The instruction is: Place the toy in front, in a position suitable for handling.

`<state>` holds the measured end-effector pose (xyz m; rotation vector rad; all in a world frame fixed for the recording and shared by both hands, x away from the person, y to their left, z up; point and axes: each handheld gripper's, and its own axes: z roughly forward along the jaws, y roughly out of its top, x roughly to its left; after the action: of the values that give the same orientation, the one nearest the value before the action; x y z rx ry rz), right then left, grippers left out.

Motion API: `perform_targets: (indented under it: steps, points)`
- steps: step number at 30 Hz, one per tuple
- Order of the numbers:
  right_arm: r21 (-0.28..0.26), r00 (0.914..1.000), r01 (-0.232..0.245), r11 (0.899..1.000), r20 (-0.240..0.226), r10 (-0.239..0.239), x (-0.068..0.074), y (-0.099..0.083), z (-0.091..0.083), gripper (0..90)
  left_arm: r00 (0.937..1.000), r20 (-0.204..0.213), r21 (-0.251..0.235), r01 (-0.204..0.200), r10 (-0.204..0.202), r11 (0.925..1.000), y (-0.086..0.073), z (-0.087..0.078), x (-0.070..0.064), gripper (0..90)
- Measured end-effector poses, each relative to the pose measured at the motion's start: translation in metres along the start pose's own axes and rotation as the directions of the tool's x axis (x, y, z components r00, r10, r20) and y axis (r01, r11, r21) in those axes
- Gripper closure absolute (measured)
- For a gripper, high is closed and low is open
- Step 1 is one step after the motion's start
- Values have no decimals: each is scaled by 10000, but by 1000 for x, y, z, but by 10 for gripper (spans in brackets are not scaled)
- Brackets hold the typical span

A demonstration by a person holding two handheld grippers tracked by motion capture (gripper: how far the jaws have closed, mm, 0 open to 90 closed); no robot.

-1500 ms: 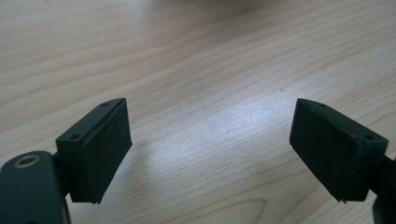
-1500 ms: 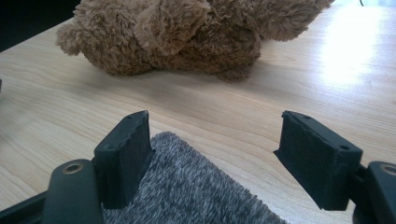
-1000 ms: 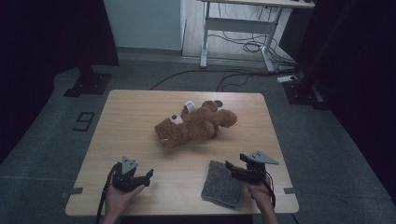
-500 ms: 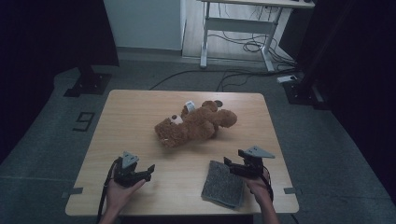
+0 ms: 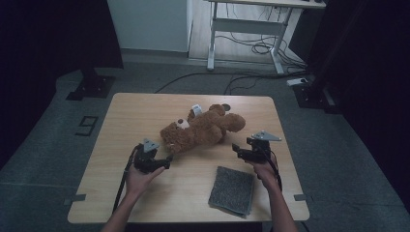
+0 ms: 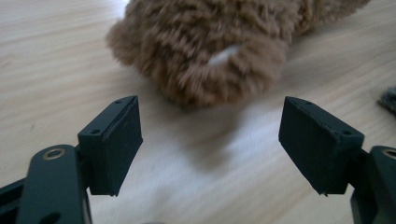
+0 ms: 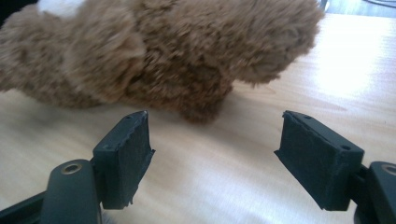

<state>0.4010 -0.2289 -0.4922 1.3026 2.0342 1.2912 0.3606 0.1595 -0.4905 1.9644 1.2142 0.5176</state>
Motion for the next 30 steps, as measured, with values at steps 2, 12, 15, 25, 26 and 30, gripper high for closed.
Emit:
perform_targets:
  steps: [2,12,15,25,26,30]
  points:
    - [81,9999,-65,9999,98,64,-7,7,10,240,10000,8,112,-42,42,9999,7,9,-1,212]
    - [48,9989,-234,9997,410,232,-31,40,49,174,9999,-117,333,56,-52,9994,23,33,-2,197]
    - [216,9990,-221,9995,397,212,-35,46,59,177,9998,-100,440,162,-158,9989,25,40,-1,212]
    - [375,9981,-399,9985,-454,416,-42,46,75,596,9997,18,292,226,-226,9993,28,44,1,513]
    - [446,9970,-498,9978,-578,523,-42,45,76,622,9998,22,358,201,-202,9992,28,44,1,554]
    - [556,9951,-662,9963,-698,700,-39,44,75,682,10000,-64,415,30,-28,9991,28,43,-1,645]
